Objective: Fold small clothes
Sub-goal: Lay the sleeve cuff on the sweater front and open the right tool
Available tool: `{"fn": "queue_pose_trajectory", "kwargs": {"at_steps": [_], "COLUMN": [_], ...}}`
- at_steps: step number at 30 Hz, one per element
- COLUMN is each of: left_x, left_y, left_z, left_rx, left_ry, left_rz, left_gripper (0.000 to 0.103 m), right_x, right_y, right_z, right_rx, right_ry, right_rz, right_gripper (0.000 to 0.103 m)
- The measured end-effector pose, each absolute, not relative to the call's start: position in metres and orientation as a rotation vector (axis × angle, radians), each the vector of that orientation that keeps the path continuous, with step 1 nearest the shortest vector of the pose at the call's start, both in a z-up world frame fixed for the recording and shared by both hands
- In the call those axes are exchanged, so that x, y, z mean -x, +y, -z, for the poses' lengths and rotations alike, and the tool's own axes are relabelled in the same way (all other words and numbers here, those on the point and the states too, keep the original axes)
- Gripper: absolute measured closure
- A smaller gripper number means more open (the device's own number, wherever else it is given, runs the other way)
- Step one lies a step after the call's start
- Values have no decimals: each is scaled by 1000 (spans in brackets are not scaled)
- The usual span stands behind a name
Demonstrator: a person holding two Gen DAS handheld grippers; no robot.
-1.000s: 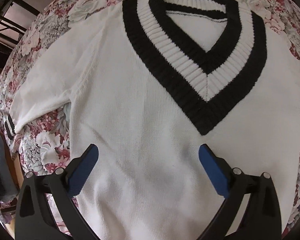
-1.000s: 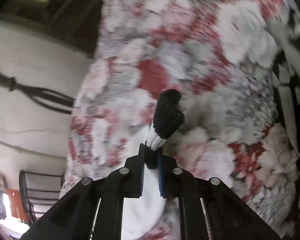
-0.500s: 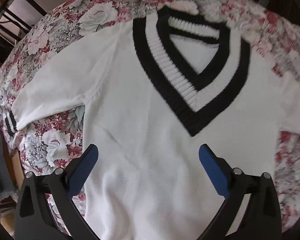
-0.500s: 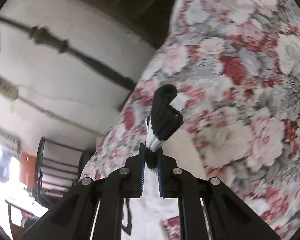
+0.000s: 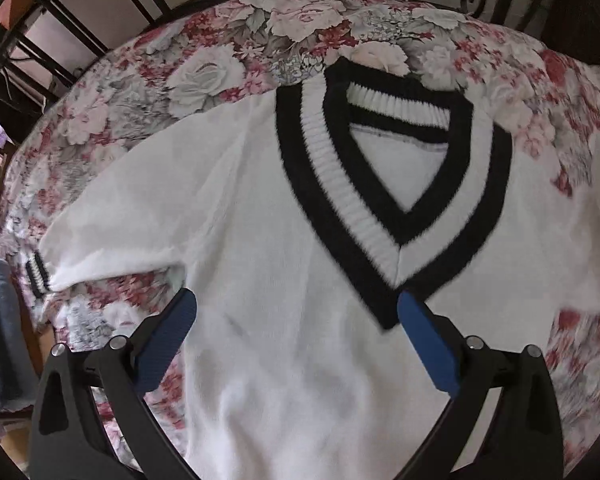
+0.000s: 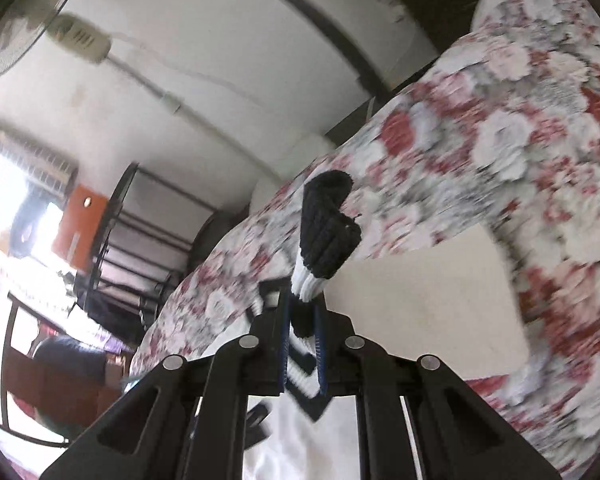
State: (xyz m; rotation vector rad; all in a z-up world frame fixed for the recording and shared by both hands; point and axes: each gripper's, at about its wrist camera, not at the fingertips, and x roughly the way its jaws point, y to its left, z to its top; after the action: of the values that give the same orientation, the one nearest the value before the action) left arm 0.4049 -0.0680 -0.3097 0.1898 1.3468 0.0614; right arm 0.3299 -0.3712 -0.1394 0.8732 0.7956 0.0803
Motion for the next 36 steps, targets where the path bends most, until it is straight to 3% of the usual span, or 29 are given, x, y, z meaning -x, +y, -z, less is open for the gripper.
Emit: {"fn": "queue_pose_trajectory", "kwargs": {"at_steps": [4,9,29,34,36], "left_x": [-423,-420,-427,-427,-424], "left_y": [-72,-77,8,24,38], "left_z": [318,324,345,345,347], "left_rx": [-87,-153,-31,-48,-36], "left_ry": [1385,1368,1431,1440,1452], "left_rz": [-45,-67,-258,-310,-308], "left_gripper": [5,5,5,4,4], "right_x": [-337,-346,-386,-393,-393], "right_y": [-333,-287,-193,-171,-178], "right_z": [141,143,194,219,212], "right_rx": [-864,-845,-648,-589,-580], "right_ry": [826,868,997,1114,1103], "right_rz": [-129,-191,-253,-333,-340], "right_gripper": [91,91,91,76,76]}}
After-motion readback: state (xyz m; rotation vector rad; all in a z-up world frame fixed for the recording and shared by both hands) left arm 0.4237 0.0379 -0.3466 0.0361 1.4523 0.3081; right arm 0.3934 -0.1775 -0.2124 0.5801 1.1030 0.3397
